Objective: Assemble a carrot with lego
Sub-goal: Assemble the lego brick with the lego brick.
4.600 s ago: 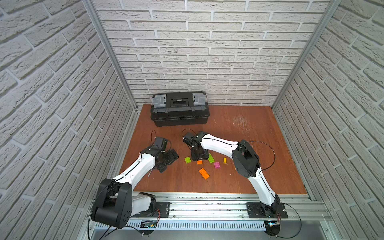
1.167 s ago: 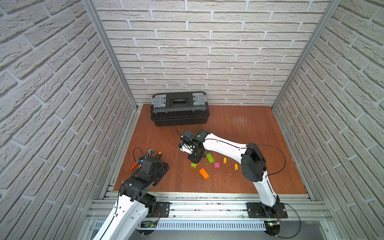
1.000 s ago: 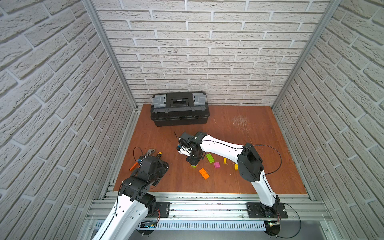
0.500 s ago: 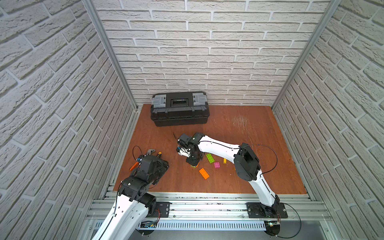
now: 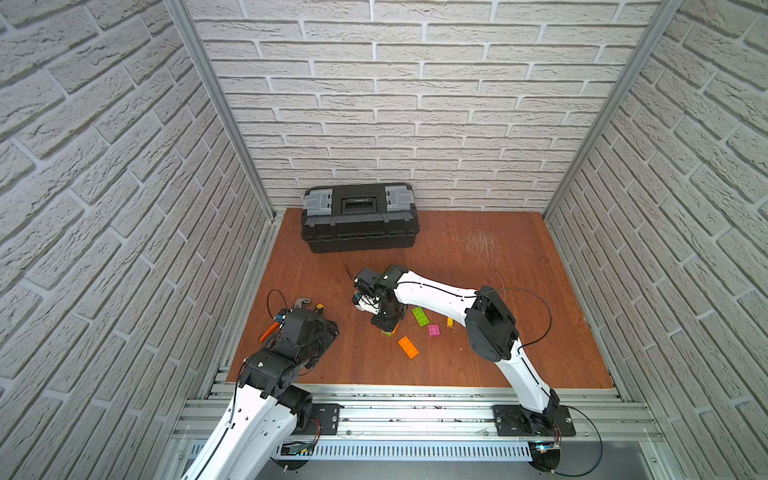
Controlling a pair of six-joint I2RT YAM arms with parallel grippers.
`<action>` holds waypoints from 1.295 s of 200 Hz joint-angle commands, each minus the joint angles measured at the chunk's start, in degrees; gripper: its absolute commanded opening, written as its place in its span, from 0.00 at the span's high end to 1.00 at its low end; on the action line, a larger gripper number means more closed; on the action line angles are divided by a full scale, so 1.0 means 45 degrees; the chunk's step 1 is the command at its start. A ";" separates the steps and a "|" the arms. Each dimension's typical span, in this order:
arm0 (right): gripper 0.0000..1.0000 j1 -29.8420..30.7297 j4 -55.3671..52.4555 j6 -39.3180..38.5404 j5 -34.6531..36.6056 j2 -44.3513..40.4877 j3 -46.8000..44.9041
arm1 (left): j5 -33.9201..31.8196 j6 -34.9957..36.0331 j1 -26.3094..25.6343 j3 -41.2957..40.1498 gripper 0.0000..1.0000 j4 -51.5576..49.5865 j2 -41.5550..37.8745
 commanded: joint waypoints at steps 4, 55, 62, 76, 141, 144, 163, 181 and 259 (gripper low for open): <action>0.88 0.0072 0.0119 0.0013 -0.0109 0.0055 -0.0237 | 0.0013 0.0206 0.0074 0.0125 0.29 0.0199 -0.0029; 0.88 0.0069 0.0269 0.0131 -0.0251 0.0191 -0.0437 | 0.0032 0.0148 0.0063 0.0045 0.30 0.0143 -0.0122; 0.88 0.0069 0.0287 0.0142 -0.0251 0.0204 -0.0484 | 0.0061 0.0129 0.0065 0.0026 0.30 0.0145 -0.0142; 0.88 0.0069 0.0336 0.0165 -0.0266 0.0220 -0.0534 | 0.0076 0.0103 0.0076 -0.0013 0.30 0.0145 -0.0147; 0.89 0.0069 0.0742 0.0477 -0.0563 0.0494 -0.0897 | 0.0176 0.0007 0.0069 -0.0189 0.30 0.0264 -0.0157; 0.89 0.0069 0.0759 0.0505 -0.0564 0.0513 -0.0923 | 0.0212 0.0006 0.0067 -0.0189 0.30 0.0262 -0.0157; 0.89 0.0067 0.0823 0.0565 -0.0564 0.0539 -0.1058 | 0.0205 -0.0003 0.0084 -0.0209 0.30 0.0263 -0.0157; 0.89 0.0067 0.0772 0.0628 -0.0440 0.0424 -0.1182 | 0.0220 -0.0005 0.0073 -0.0209 0.30 0.0233 -0.0157; 0.89 0.0050 0.0415 0.0387 0.0099 0.0260 -0.1115 | 0.0226 0.0006 0.0067 -0.0285 0.30 0.0249 -0.0232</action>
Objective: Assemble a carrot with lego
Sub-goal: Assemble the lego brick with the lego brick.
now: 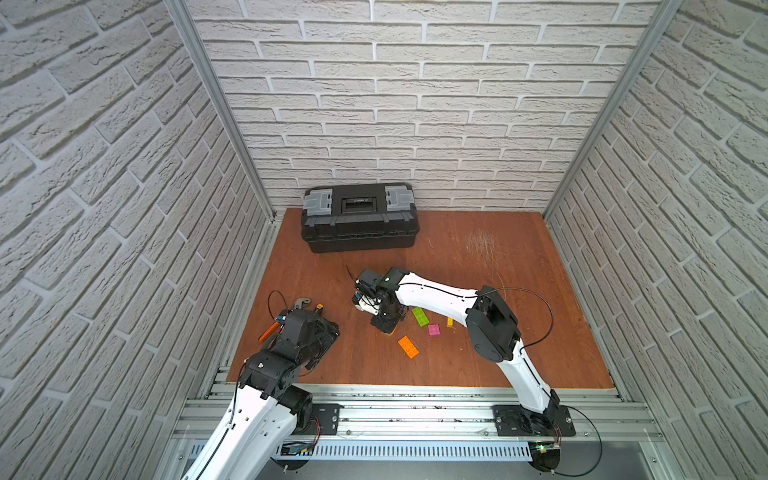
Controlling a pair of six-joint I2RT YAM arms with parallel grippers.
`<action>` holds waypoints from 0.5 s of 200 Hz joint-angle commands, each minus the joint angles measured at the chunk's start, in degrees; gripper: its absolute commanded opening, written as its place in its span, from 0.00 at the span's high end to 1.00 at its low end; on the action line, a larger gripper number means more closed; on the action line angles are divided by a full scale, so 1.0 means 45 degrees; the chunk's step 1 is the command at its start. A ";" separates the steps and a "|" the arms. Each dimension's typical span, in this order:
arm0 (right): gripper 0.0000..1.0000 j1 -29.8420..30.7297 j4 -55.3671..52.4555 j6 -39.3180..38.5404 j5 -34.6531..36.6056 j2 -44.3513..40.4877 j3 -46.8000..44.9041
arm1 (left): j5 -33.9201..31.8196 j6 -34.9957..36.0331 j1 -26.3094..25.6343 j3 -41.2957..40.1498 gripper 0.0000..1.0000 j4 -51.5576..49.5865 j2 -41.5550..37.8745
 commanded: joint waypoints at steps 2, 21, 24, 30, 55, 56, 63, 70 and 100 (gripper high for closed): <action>0.89 0.0050 -0.0396 0.0013 0.0304 0.0434 -0.0422 | -0.0012 -0.0004 0.0065 -0.0141 0.30 0.0173 -0.0137; 0.89 0.0020 -0.0412 0.0005 0.0370 0.0344 -0.0421 | 0.0000 -0.0002 0.0076 -0.0164 0.30 0.0160 -0.0186; 0.89 0.0029 -0.0415 0.0005 0.0372 0.0334 -0.0411 | -0.0004 -0.0004 0.0068 -0.0171 0.30 0.0153 -0.0180; 0.89 0.0006 -0.0415 0.0012 0.0392 0.0305 -0.0411 | -0.0014 -0.0007 0.0075 -0.0166 0.30 0.0171 -0.0177; 0.89 -0.0051 -0.0492 -0.0052 0.0392 0.0214 -0.0378 | -0.0009 -0.0014 0.0070 -0.0167 0.30 0.0203 -0.0138; 0.89 -0.0049 -0.0503 -0.0047 0.0392 0.0209 -0.0380 | -0.0013 -0.0009 0.0077 -0.0164 0.30 0.0207 -0.0128; 0.89 -0.0077 -0.0523 -0.0059 0.0392 0.0176 -0.0380 | -0.0010 -0.0004 0.0065 -0.0147 0.30 0.0225 -0.0110; 0.89 -0.0104 -0.0533 -0.0077 0.0392 0.0160 -0.0379 | -0.0009 -0.0004 0.0067 -0.0157 0.30 0.0228 -0.0099; 0.89 -0.0175 -0.0572 -0.0089 0.0354 0.0078 -0.0381 | -0.0018 0.0033 0.0068 -0.0151 0.30 0.0249 -0.0041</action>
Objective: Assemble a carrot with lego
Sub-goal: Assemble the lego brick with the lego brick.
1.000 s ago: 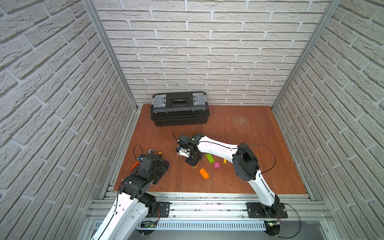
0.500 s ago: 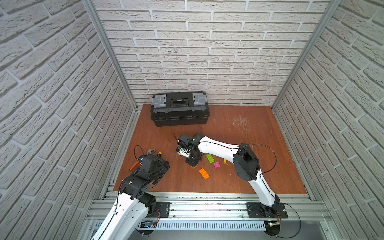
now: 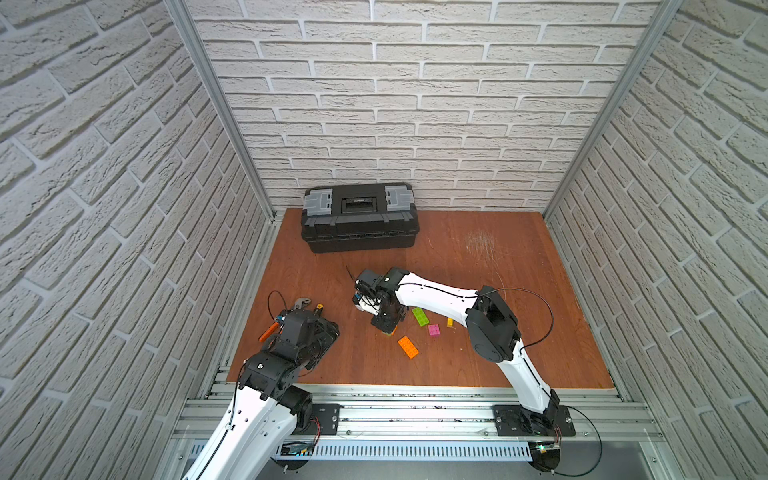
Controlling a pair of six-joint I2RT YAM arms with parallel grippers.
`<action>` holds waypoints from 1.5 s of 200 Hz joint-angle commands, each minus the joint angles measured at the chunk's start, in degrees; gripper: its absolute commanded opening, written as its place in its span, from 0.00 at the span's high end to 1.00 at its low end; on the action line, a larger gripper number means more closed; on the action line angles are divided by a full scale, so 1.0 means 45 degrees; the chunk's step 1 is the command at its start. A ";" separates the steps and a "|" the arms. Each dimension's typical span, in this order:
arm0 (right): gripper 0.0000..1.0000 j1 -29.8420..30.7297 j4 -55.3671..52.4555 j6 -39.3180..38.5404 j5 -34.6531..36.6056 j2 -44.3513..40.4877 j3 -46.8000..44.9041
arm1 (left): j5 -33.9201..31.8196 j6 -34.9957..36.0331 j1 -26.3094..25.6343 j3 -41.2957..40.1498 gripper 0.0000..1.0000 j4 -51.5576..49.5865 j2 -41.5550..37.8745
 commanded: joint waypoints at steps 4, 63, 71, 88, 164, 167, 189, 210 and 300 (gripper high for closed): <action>0.89 -0.0092 -0.0513 -0.0054 0.0130 0.0080 -0.0382 | -0.0024 0.0035 0.0083 -0.0138 0.29 0.0250 0.0040; 0.89 -0.0092 -0.0513 0.0050 -0.0014 0.0097 -0.0509 | -0.0022 0.0094 0.0079 -0.0080 0.30 0.0286 0.0140; 0.89 -0.0098 -0.0549 0.0038 -0.0029 0.0092 -0.0500 | -0.0026 0.0117 0.0065 -0.0058 0.30 0.0293 0.0159; 0.89 -0.0100 -0.0552 0.0092 -0.0032 0.0101 -0.0527 | -0.0017 0.0125 0.0069 -0.0069 0.30 0.0332 0.0207; 0.88 -0.0108 -0.0343 0.0445 -0.0144 0.0288 -0.1141 | 0.0024 0.0148 0.0079 -0.0169 0.30 0.0313 0.0240; 0.88 -0.0097 -0.0343 0.0456 -0.0165 0.0284 -0.1170 | 0.0034 0.0120 0.0076 -0.0184 0.30 0.0327 0.0226; 0.87 -0.0087 -0.0243 0.0561 -0.0195 0.0322 -0.1260 | 0.0034 0.0017 0.0075 -0.0339 0.30 0.0382 0.0141; 0.86 -0.0073 -0.0128 0.0617 -0.0232 0.0395 -0.1262 | 0.0069 -0.0024 0.0079 -0.0390 0.30 0.0422 0.0140; 0.71 -0.0073 -0.0187 0.0425 -0.0341 0.1157 -0.0809 | 0.0099 -0.0046 0.0067 -0.0388 0.29 0.0360 0.0120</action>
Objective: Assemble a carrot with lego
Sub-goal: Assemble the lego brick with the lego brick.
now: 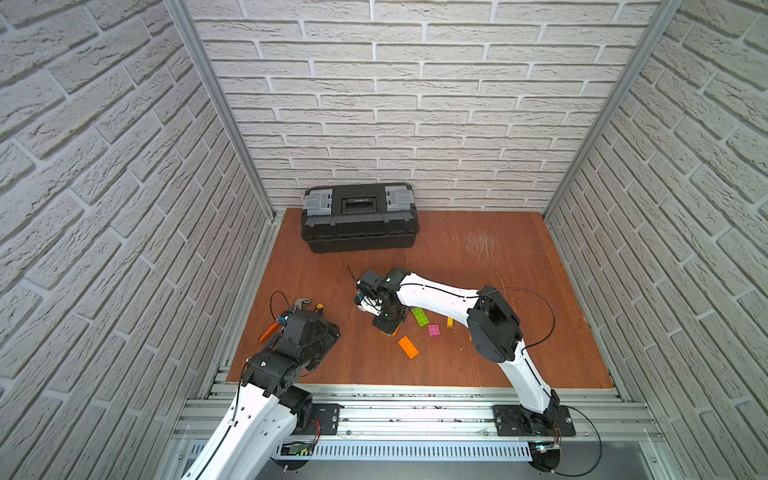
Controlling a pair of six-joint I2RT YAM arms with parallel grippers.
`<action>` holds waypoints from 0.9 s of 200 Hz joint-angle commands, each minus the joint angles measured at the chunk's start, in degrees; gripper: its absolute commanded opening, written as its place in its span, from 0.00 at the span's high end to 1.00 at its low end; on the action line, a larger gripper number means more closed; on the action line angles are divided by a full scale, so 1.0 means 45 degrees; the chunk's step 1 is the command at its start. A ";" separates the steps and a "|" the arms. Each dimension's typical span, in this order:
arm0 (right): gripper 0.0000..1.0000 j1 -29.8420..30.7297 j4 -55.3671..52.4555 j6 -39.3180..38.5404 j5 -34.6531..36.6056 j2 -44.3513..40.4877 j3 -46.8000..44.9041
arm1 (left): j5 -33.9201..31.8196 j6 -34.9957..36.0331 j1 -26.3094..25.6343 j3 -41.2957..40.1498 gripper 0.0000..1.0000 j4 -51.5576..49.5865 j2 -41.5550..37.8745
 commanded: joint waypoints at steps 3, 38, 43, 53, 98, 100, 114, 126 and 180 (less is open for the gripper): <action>0.71 -0.0041 -0.0187 0.0057 -0.0227 0.1293 -0.0500 | 0.0044 -0.0029 0.0065 -0.0123 0.29 0.0260 -0.0108; 0.65 -0.0039 -0.0118 0.0120 -0.0308 0.1394 -0.0581 | 0.0074 -0.0032 0.0068 -0.0143 0.29 0.0302 -0.0088; 0.64 -0.0039 -0.0118 0.0122 -0.0315 0.1396 -0.0598 | 0.0075 -0.0034 0.0067 -0.0142 0.29 0.0312 -0.0088; 0.61 -0.0039 -0.0081 0.0162 -0.0315 0.1370 -0.0633 | 0.0075 -0.0030 0.0078 -0.0162 0.29 0.0324 -0.0069; 0.53 -0.0039 -0.0162 0.0182 -0.0335 0.1117 -0.0447 | 0.0110 -0.0047 0.0073 -0.0185 0.28 0.0375 -0.0114; 0.52 -0.0039 -0.0158 0.0190 -0.0320 0.1109 -0.0424 | 0.0113 -0.0047 0.0081 -0.0182 0.28 0.0367 -0.0124; 0.51 -0.0039 -0.0254 0.0181 -0.0313 0.1049 -0.0305 | 0.0116 -0.0033 0.0079 -0.0181 0.28 0.0353 -0.0132; 0.49 -0.0058 -0.0323 0.0180 -0.0347 0.0945 -0.0195 | 0.0101 -0.0029 0.0075 -0.0162 0.28 0.0341 -0.0147; 0.27 -0.0126 -0.0804 0.0202 -0.0569 0.0354 0.0271 | 0.0092 0.0005 0.0081 -0.0093 0.28 0.0319 -0.0200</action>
